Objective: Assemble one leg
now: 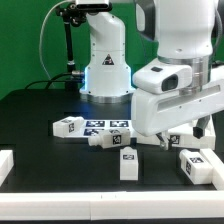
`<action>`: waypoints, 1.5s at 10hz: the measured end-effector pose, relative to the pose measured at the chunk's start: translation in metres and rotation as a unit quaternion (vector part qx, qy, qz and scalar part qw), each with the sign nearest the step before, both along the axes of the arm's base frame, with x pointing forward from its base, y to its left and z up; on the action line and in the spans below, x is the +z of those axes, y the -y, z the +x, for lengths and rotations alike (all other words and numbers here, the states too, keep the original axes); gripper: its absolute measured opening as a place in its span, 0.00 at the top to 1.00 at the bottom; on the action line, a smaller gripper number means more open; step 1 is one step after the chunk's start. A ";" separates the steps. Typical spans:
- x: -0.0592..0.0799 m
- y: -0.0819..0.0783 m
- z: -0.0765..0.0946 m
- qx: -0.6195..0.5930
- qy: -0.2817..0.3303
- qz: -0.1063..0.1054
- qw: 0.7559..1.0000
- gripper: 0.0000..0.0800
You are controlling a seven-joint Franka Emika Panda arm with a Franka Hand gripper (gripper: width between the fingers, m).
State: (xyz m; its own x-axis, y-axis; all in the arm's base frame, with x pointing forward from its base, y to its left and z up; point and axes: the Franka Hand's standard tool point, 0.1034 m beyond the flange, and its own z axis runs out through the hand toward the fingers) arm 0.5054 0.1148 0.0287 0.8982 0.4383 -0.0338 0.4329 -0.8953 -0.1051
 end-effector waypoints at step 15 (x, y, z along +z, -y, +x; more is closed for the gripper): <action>-0.020 0.007 0.016 -0.012 0.025 0.003 1.000 0.72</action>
Offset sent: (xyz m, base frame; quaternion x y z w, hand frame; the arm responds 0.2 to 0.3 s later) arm 0.0072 -0.0181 -0.0025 -0.0068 0.0105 -0.0195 0.9997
